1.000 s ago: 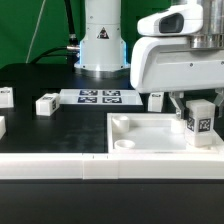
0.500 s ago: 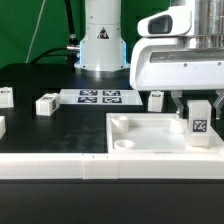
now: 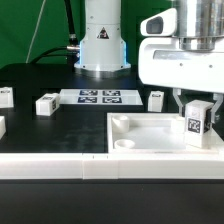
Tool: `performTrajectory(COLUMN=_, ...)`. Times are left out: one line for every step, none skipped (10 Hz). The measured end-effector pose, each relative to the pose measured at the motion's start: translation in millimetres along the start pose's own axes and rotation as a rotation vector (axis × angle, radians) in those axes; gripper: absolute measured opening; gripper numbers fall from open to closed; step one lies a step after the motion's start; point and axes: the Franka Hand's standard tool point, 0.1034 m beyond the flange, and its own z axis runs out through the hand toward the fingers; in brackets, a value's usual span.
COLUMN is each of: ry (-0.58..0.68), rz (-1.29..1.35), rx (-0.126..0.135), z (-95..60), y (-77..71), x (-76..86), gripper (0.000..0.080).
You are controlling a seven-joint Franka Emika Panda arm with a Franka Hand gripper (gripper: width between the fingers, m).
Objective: Assemble one leg
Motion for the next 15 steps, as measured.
performTrajectory(ry=-0.003, rz=0.085, rx=-0.004, z=0.0, y=0.0, x=-0.7, gripper=0.0292)
performTrajectory(ry=-0.004, rz=0.150, rx=-0.003, z=0.2, y=0.1, x=-0.5, gripper=0.0292)
performTrajectory(ry=-0.004, rz=0.189, rx=-0.003, z=0.3, y=0.1, x=-0.4, gripper=0.0292)
performTrajectory(ry=-0.013, rz=0.294, rx=0.001, z=0.5, y=0.3, x=-0.5, gripper=0.0292)
performTrajectory(ry=-0.017, rz=0.361, rx=0.002, z=0.6, y=0.2, x=-1.0, gripper=0.0292)
performTrajectory(ry=-0.017, rz=0.357, rx=0.002, z=0.6, y=0.1, x=-1.2, gripper=0.0292)
performTrajectory(ry=-0.016, rz=0.343, rx=0.005, z=0.4, y=-0.4, x=-0.9, gripper=0.0393)
performTrajectory(ry=-0.013, rz=0.310, rx=0.010, z=-0.2, y=-1.3, x=-0.1, gripper=0.0561)
performTrajectory(ry=-0.011, rz=0.162, rx=0.009, z=-0.1, y=-1.8, x=-1.2, gripper=0.0561)
performTrajectory(ry=-0.012, rz=0.017, rx=0.009, z=0.1, y=-3.7, x=-5.0, gripper=0.0634)
performTrajectory(ry=-0.012, rz=-0.084, rx=0.013, z=0.6, y=-5.3, x=-8.0, gripper=0.0645)
performTrajectory(ry=-0.010, rz=-0.200, rx=0.015, z=0.9, y=-5.2, x=-7.7, gripper=0.0645)
performTrajectory(ry=-0.008, rz=-0.305, rx=0.015, z=0.9, y=-5.2, x=-7.4, gripper=0.0649)
performTrajectory(ry=-0.005, rz=-0.440, rx=0.014, z=0.6, y=-5.3, x=-7.0, gripper=0.0649)
performTrajectory(ry=0.000, rz=-0.554, rx=0.012, z=-0.2, y=-6.5, x=-6.8, gripper=0.0649)
